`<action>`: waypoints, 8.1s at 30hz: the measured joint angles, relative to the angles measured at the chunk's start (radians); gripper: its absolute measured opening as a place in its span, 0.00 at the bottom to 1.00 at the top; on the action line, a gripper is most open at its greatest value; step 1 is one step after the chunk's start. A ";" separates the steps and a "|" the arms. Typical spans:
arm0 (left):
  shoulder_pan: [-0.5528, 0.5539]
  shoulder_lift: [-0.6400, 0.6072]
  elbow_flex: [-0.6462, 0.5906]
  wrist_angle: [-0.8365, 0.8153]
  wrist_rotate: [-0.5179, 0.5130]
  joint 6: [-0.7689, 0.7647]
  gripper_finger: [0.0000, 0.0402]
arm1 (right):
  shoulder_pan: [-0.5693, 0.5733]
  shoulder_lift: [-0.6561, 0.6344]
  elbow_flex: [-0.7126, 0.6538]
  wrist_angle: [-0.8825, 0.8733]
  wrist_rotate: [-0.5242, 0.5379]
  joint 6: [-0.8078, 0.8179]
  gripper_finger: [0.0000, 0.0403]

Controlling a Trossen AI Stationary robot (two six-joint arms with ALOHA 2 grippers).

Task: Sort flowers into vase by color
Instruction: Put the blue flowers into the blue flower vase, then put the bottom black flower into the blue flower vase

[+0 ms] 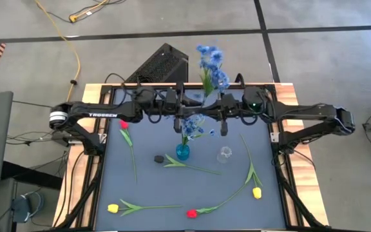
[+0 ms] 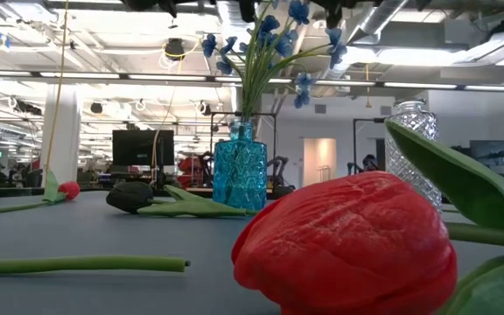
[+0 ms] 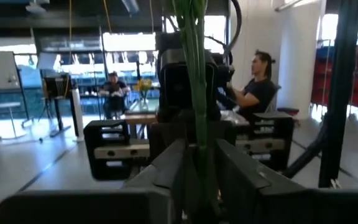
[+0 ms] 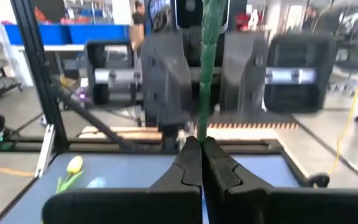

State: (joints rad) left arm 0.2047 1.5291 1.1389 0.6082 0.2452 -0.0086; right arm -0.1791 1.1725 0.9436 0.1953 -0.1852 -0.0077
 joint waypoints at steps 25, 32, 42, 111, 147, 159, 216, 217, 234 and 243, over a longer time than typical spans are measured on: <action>0.000 -0.008 0.055 -0.095 -0.071 0.024 0.33 | -0.013 0.020 0.000 -0.186 0.005 0.035 0.05; 0.000 -0.007 0.069 -0.173 -0.074 0.024 0.26 | -0.013 0.020 0.000 -0.183 0.005 0.035 0.05; -0.001 -0.007 0.070 -0.210 -0.069 0.065 0.01 | -0.014 0.017 0.000 -0.186 0.008 -0.022 0.22; -0.315 0.055 -0.755 0.737 -0.436 -0.037 0.00 | 0.140 -0.236 -0.182 -0.447 0.267 0.123 0.33; -0.312 -0.146 -0.575 -0.115 -0.370 -0.039 0.38 | 0.140 -0.236 -0.182 -0.509 0.260 0.058 0.33; -0.295 -0.368 -0.505 -0.742 -0.268 -0.065 0.42 | 0.138 -0.236 -0.182 -0.511 0.260 0.093 0.33; -0.298 -0.849 -0.948 -0.354 -0.293 -0.019 0.42 | 0.533 0.841 0.441 -0.739 0.487 0.524 0.33; -0.298 -0.849 -0.948 -0.354 -0.293 -0.018 0.42 | 0.533 0.834 0.441 -0.742 0.497 0.523 0.33; -0.298 -0.849 -0.948 -0.355 -0.277 -0.029 0.42 | 0.505 0.840 0.344 -0.676 0.404 0.584 0.27; -0.298 -0.849 -0.948 -0.334 -0.277 -0.021 0.42 | 0.510 0.831 0.348 -0.656 0.324 0.523 0.04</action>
State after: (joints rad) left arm -0.0937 0.6800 0.1905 0.2743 -0.0322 -0.0295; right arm 0.3304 2.0032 1.2912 -0.4610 0.1386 0.5151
